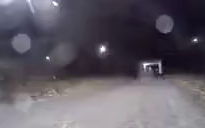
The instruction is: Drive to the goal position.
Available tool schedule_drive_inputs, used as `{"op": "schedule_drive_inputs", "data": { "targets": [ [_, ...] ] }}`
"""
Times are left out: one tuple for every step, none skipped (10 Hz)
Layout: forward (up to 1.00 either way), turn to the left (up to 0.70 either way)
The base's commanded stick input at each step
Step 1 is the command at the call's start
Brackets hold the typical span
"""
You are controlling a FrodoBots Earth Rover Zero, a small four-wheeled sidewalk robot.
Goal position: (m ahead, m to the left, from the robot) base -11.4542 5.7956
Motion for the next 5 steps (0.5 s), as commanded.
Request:
{"op": "schedule_drive_inputs", "data": {
  "targets": [
    [0.00, 0.05],
    [0.00, 0.05],
    [0.00, 0.05],
    [0.00, 0.05],
    [0.00, 0.05]
  ]
}}
